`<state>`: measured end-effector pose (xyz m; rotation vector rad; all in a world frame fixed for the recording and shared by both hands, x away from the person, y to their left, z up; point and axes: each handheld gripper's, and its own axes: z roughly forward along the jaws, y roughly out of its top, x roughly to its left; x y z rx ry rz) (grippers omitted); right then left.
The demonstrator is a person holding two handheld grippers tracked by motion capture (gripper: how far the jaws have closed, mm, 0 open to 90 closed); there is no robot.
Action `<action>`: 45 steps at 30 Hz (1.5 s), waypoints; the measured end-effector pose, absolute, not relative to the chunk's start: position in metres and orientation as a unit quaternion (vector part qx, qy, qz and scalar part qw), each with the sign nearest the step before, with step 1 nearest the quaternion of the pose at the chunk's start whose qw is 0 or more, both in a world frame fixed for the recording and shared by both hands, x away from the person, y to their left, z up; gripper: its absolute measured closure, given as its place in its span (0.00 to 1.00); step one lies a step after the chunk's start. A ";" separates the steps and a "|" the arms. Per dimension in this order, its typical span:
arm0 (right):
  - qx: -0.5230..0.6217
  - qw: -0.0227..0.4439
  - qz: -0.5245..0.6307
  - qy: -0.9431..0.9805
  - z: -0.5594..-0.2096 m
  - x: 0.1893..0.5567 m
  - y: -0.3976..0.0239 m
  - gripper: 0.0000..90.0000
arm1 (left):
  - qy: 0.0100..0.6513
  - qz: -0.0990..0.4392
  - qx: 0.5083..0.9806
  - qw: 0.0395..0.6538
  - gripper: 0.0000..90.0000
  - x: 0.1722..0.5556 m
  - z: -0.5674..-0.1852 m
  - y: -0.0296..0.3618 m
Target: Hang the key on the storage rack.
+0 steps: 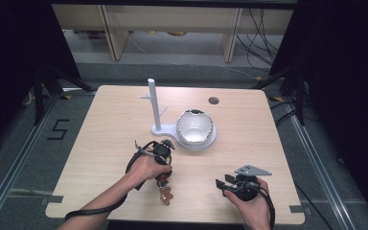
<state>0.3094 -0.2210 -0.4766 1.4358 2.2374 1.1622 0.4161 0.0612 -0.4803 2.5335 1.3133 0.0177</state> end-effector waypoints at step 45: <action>0.492 0.124 0.423 0.750 -0.492 0.313 -0.228 0.60 | 0.342 0.104 0.815 0.456 0.84 0.355 -0.490 0.134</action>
